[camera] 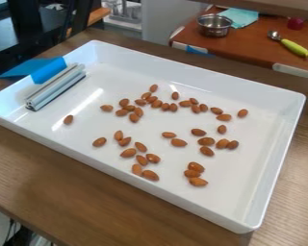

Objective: Sweep into pile

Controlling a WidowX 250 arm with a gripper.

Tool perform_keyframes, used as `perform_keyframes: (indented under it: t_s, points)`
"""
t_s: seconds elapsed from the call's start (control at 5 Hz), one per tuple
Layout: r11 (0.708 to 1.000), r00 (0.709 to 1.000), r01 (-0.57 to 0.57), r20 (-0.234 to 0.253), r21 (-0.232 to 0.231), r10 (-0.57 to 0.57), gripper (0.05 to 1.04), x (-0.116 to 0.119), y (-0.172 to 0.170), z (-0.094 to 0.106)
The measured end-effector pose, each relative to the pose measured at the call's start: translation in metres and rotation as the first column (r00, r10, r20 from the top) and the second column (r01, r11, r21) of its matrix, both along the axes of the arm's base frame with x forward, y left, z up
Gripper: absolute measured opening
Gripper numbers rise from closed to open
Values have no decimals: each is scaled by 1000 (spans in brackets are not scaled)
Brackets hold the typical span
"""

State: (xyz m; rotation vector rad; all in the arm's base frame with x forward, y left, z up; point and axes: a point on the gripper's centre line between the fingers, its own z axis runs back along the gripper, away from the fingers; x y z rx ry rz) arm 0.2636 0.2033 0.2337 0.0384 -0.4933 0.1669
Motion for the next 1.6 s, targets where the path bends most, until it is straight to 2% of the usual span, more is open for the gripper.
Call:
perform_keyframes:
  t_s: [0.2,0.4,0.8,1.0,1.2,1.4,1.6]
  points:
    - [999,999,-10,-36,-38,8,1000,0,-1,-18]
    - [999,998,-23,-58,-43,20,1000,32,-21,-46]
    - [996,993,-88,-87,-23,86,1000,63,-37,-76]
    - [994,989,-113,-94,-3,112,1000,66,-39,-81]
    - [991,984,-136,-115,-18,133,1000,69,-39,-93]
    - [989,984,-142,-108,-32,138,1000,73,-38,-99]
    - [988,985,-129,-126,-86,118,1000,77,-44,-112]
